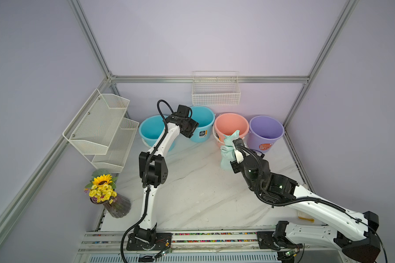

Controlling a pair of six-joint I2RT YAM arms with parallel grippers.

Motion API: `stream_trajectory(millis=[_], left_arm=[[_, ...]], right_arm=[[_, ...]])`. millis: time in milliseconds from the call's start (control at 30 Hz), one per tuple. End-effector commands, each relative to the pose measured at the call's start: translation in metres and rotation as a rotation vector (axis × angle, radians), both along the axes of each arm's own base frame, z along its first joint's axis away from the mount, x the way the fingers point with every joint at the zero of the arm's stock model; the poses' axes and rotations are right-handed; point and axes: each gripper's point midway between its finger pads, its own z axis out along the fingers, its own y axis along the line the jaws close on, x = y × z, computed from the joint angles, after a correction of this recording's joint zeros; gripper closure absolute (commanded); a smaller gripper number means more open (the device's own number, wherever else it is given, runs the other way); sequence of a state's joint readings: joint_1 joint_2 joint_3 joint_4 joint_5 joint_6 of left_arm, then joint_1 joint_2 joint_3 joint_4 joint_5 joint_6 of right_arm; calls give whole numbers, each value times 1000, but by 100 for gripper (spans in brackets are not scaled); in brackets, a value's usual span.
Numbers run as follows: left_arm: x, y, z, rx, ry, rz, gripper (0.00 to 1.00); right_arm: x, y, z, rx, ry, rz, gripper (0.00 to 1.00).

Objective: Wipe the inside of the bucket with a cloth
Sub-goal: Adjust the bucket at the center of the board, then pick up the bucket from the center of the board.

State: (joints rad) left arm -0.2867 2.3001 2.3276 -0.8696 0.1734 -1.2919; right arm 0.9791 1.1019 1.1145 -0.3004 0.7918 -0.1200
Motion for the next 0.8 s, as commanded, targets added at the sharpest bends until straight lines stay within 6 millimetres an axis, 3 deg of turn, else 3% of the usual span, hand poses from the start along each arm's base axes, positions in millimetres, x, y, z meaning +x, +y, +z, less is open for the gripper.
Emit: stream_trajectory(millis=[0,433,767], left_arm=[[17,8,6,-10,-44,74,45],[18,15,-2,-16,-24,96,76],[3,20,43,-56,-85,102,94]], right_arm=[[-4,-8,21,64,-33,-11,100],[-5,-10,19,60,-33,-16,100],[-4,-9,20,59,-33,-12,100]])
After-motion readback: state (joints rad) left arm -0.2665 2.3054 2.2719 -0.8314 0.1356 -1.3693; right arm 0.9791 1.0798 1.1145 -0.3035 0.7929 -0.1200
